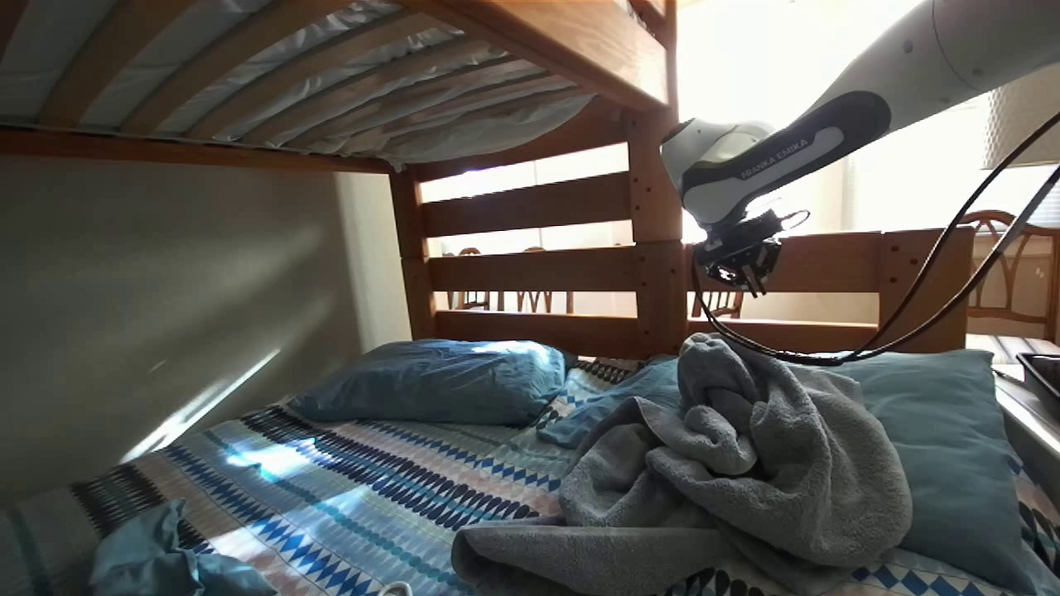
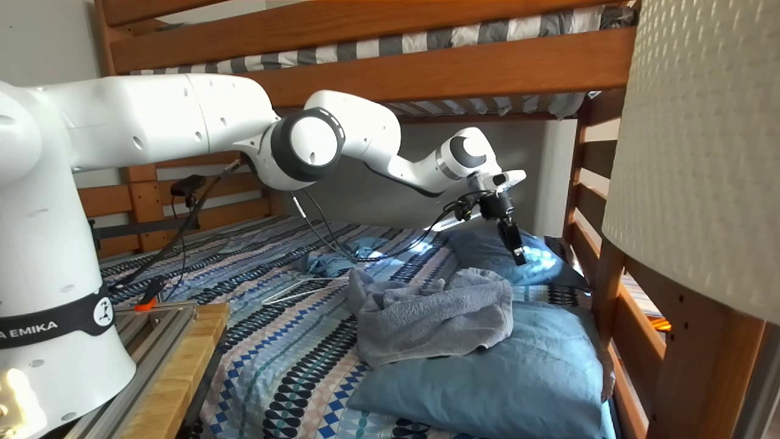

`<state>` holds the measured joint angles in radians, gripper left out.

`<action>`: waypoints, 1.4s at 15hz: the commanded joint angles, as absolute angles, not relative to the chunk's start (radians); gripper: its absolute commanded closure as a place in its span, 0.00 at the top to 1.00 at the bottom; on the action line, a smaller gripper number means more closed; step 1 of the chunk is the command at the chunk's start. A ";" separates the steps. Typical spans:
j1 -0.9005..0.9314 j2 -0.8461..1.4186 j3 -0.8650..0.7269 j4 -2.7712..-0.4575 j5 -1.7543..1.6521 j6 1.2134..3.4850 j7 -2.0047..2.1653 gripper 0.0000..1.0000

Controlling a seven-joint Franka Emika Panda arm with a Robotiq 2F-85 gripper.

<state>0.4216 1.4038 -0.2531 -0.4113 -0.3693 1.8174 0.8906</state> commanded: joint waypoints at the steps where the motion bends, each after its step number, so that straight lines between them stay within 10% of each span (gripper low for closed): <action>1: 0.417 1.393 -0.246 -0.411 -0.350 1.819 0.874 0.00; 4: 0.422 1.399 -0.240 -0.411 -0.353 1.842 0.832 0.00; 5: 0.427 1.402 -0.235 -0.411 -0.353 1.865 0.807 0.26; 16: 0.406 1.441 -0.040 -0.416 -0.139 2.160 0.685 0.96; 21: 0.426 1.468 -0.064 -0.438 -0.141 2.080 0.708 1.00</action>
